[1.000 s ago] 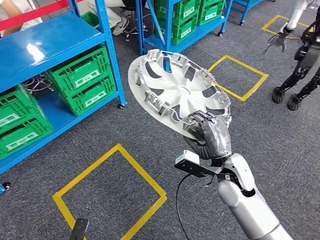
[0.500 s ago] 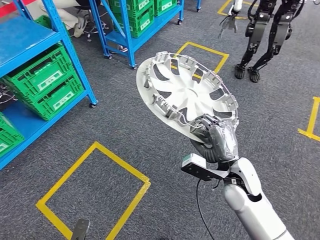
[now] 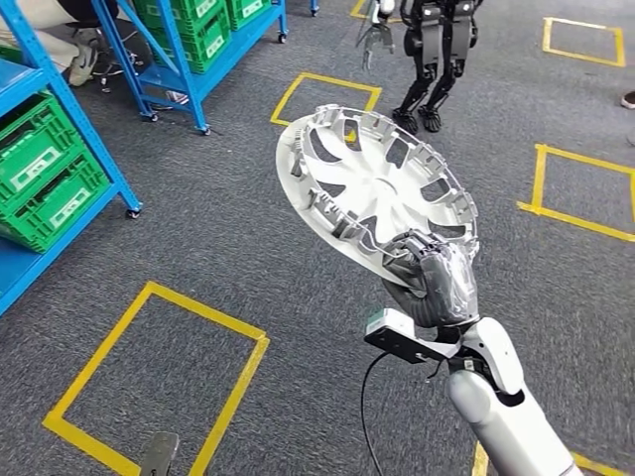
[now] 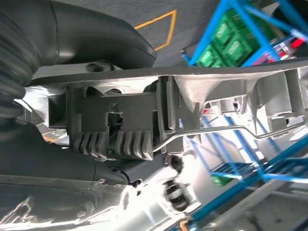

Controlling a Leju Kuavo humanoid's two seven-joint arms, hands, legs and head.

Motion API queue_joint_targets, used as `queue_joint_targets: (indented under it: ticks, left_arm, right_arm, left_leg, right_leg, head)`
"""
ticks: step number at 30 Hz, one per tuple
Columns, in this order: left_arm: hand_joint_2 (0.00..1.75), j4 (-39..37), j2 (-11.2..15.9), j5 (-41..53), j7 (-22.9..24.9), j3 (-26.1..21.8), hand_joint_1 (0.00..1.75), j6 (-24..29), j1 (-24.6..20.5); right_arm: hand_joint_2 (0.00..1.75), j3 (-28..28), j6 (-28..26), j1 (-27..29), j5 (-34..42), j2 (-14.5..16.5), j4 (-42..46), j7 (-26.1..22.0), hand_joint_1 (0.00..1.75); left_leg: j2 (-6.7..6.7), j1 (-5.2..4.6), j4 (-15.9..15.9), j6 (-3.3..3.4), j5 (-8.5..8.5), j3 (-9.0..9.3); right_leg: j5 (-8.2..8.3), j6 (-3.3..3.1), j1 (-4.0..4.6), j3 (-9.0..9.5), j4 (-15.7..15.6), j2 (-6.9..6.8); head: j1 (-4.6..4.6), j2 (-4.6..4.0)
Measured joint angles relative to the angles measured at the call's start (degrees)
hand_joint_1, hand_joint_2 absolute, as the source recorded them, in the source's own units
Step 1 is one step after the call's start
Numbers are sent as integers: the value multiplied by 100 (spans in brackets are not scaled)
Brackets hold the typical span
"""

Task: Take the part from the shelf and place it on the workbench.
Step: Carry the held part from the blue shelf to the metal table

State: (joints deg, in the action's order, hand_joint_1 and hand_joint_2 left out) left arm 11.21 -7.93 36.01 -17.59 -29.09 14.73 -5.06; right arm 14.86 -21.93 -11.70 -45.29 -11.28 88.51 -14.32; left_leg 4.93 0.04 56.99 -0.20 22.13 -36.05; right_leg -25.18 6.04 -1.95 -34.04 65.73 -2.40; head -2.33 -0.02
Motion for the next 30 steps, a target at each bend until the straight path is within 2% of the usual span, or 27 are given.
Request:
queue_joint_targets:
  ticks: [1, 2, 3, 4, 5, 6, 7, 8, 9, 10, 11, 12, 13, 15, 16, 17, 19, 21, 23, 25, 26, 27, 28, 29, 30]
  left_arm:
    - [175, 1, 14, 14, 8, 0, 0, 5, 0]
    - [175, 2, 25, 28, 20, 0, 0, 13, 1]
    - [175, 2, 27, 41, 34, 0, 0, 22, 5]
    - [175, 2, 26, 49, 45, 0, 0, 31, 13]
    - [175, 2, 24, 54, 50, 0, 0, 34, 23]
    - [175, 2, 20, 59, 51, 0, 0, 34, 33]
    - [175, 2, 18, 65, 46, 0, 0, 31, 38]
    - [175, 2, 22, 69, 39, 0, 0, 28, 37]
    - [175, 2, 27, 71, 31, -1, 0, 26, 32]
    - [175, 2, 34, 70, 24, -1, 0, 22, 24]
    - [175, 2, 43, 72, 20, -1, 0, 20, 14]
    - [175, 2, 51, 77, 19, -2, 0, 19, 0]
    - [175, 3, 58, 86, 19, -2, 0, 17, -16]
    - [175, 7, 74, 107, 21, -2, 0, 17, -50]
    - [175, 9, 75, 119, 22, -1, 0, 12, -63]
    - [175, 11, 75, 128, 22, -1, 0, -2, -74]
    - [175, 13, 62, 154, 10, -1, 0, -44, -87]
    - [175, 14, 57, 170, -5, -2, 0, -72, -90]
    - [175, 15, 60, 171, -8, -4, 0, -77, -86]
    - [175, 15, 61, 171, -9, -4, 0, -77, -76]
    - [175, 15, 61, 171, -9, -4, 0, -74, -73]
    - [175, 15, 61, 171, -9, -4, 0, -69, -73]
    - [175, 15, 60, 171, -9, -4, 0, -63, -76]
    - [175, 16, 64, 171, -9, -5, 0, -59, -80]
    - [175, 16, 73, 171, -9, -5, 0, -54, -87]
  right_arm:
    - [175, -17, -16, 35, 4, 0, 24, 9, 175]
    - [175, -52, -51, 105, 10, -4, 67, 14, 175]
    - [175, -110, -97, 210, 17, -12, 125, 15, 175]
    - [175, -187, -146, 337, 29, -21, 198, 10, 175]
    - [175, -279, -192, 467, 51, -31, 283, 0, 175]
    - [175, -374, -224, 585, 78, -37, 364, -14, 175]
    - [175, -465, -247, 696, 110, -40, 441, -33, 175]
    - [175, -551, -265, 801, 141, -42, 506, -58, 175]
    - [175, -627, -279, 905, 168, -42, 557, -90, 175]
    - [175, -698, -290, 1013, 190, -42, 601, -120, 175]
    - [175, -763, -298, 1113, 208, -41, 642, -149, 175]
    - [175, -827, -305, 1212, 227, -40, 681, -172, 175]
    - [175, -888, -313, 1303, 246, -40, 719, -190, 175]
    - [175, -1015, -325, 1455, 286, -39, 795, -228, 175]
    - [175, -1077, -329, 1509, 300, -38, 832, -247, 175]
    - [175, -1137, -331, 1558, 308, -38, 867, -267, 175]
    - [175, -1238, -337, 1643, 312, -36, 922, -304, 175]
    - [175, -1303, -339, 1701, 311, -32, 960, -331, 175]
    - [175, -1343, -335, 1725, 310, -24, 981, -346, 175]
    - [175, -1376, -333, 1741, 307, -18, 982, -364, 175]
    - [175, -1388, -332, 1755, 305, -15, 983, -374, 175]
    - [175, -1397, -332, 1769, 305, -14, 984, -381, 175]
    - [175, -1403, -332, 1785, 304, -13, 984, -387, 175]
    - [175, -1411, -332, 1800, 304, -9, 984, -392, 175]
    - [175, -1418, -332, 1805, 305, -3, 982, -398, 175]
  left_leg:
    - [50, 0, 25, -40, -45, -35]
    - [96, 14, 42, -74, -89, -53]
    - [146, 43, 47, -108, -133, -62]
    - [171, 78, 43, -144, -157, -74]
    - [118, 111, 76, -175, -88, -100]
    - [11, 127, 196, -196, 76, -152]
    - [-139, 131, 440, -202, 326, -238]
    - [-288, 124, 794, -192, 615, -347]
    - [-372, 107, 1193, -173, 843, -461]
    - [-413, 86, 1521, -147, 966, -539]
    - [-433, 60, 1689, -109, 973, -545]
    - [-457, 28, 1639, -58, 880, -444]
    - [-509, -7, 1381, -2, 738, -242]
    - [-748, -54, 587, 104, 554, 301]
    - [-853, -59, 270, 119, 551, 492]
    - [-911, -55, 67, 131, 592, 601]
    - [-830, -38, -58, 146, 653, 639]
    - [-700, -20, -81, 194, 658, 688]
    - [-564, -12, -81, 204, 659, 742]
    - [-414, -2, -80, 166, 690, 798]
    - [-340, 8, -79, 138, 720, 840]
    - [-270, 25, -78, 106, 763, 896]
    - [-201, 47, -78, 68, 821, 972]
    - [-136, 58, -79, 21, 892, 1054]
    - [-72, 68, -78, -32, 967, 1133]
  right_leg:
    - [-149, -16, 17, 288, -404, -101]
    - [-282, -58, 54, 457, -687, -151]
    - [-325, -138, 97, 474, -813, -120]
    - [-292, -222, 120, 426, -809, -77]
    - [-248, -298, 140, 378, -806, -21]
    - [-196, -373, 149, 325, -806, 38]
    - [-135, -434, 155, 263, -808, 103]
    - [-78, -476, 165, 188, -808, 171]
    - [-20, -502, 179, 116, -807, 245]
    - [37, -517, 198, 48, -807, 325]
    - [88, -523, 216, -15, -805, 407]
    - [140, -521, 230, -73, -803, 497]
    - [189, -516, 238, -125, -802, 583]
    - [276, -494, 245, -210, -797, 729]
    - [310, -479, 250, -247, -794, 791]
    - [352, -456, 253, -277, -779, 847]
    - [426, -409, 268, -341, -736, 914]
    - [384, -364, 290, -456, -559, 765]
    - [108, -318, 278, -771, 32, 501]
    - [-166, -266, 214, -1180, 763, 368]
    - [-183, -237, 173, -1288, 922, 338]
    - [-94, -202, 133, -1285, 863, 308]
    - [97, -159, 92, -1163, 580, 256]
    - [325, -110, 54, -980, 181, 138]
    - [456, -77, 54, -821, -179, 15]
  head:
    - [14, 0]
    - [27, 0]
    - [45, 0]
    - [51, -1]
    - [52, -1]
    - [59, -1]
    - [74, -1]
    - [93, -1]
    - [111, -1]
    - [125, -1]
    - [130, -1]
    - [131, -1]
    - [131, -1]
    - [134, -1]
    - [136, -1]
    - [139, -1]
    - [139, -1]
    - [129, -1]
    - [116, -1]
    - [110, -1]
    - [110, -1]
    - [110, -1]
    - [110, -1]
    - [106, -1]
    - [87, -1]
